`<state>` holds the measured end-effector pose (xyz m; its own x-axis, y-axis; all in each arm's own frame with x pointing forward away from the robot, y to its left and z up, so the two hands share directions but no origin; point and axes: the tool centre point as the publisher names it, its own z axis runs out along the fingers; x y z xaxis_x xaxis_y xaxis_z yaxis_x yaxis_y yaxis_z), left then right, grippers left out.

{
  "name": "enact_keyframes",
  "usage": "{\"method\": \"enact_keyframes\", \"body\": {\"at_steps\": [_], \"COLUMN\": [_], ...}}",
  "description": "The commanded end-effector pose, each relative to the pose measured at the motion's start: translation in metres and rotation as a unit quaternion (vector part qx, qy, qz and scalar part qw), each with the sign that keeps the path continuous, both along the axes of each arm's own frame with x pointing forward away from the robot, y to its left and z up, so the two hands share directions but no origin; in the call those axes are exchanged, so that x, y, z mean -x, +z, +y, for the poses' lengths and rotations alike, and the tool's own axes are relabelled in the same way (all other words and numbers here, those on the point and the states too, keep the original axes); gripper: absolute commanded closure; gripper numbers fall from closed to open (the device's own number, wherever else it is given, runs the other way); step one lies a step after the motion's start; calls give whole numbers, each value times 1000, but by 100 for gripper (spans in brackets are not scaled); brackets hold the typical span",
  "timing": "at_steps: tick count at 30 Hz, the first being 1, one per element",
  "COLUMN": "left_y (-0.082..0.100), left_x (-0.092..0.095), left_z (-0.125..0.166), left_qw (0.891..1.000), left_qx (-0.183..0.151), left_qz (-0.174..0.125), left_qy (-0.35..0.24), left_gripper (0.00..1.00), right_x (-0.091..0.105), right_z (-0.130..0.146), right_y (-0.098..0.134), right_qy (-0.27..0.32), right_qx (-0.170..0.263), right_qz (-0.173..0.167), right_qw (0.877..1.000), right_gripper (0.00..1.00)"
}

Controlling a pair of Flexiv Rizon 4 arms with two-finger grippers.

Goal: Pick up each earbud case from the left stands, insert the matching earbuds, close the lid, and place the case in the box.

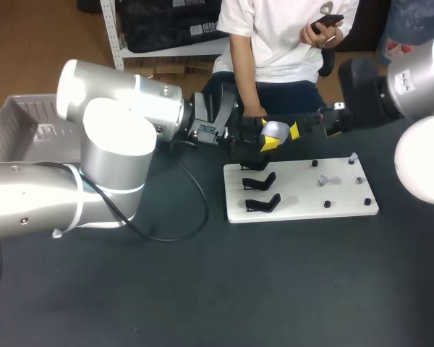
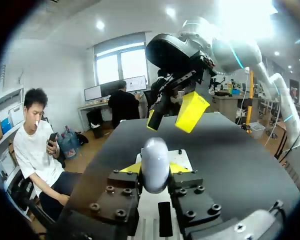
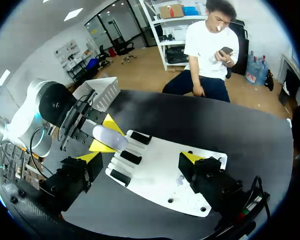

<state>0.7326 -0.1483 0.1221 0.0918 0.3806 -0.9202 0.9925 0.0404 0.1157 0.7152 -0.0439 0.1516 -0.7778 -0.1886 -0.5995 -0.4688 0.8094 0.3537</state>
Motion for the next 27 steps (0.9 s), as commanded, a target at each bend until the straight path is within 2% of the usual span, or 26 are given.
{"method": "enact_keyframes", "body": {"at_steps": [1, 17, 23, 27], "left_y": [1, 9, 4, 1], "left_x": [3, 14, 13, 8], "left_z": [0, 1, 0, 3], "left_qw": [1000, 1000, 1000, 999], "left_qx": [3, 16, 18, 39], "left_qz": [-6, -19, -12, 1], "left_qy": [3, -9, -8, 2], "left_gripper": [100, 100, 100, 100], "right_x": [-10, -11, -9, -6], "right_z": [8, 13, 13, 10], "right_y": [-6, -11, -2, 5], "right_qy": [19, 21, 22, 20], "right_qx": [-13, -19, -18, -13], "right_qz": [13, 20, 8, -1], "right_qw": [1000, 999, 1000, 1000], "right_gripper": [0, 0, 0, 0]}}
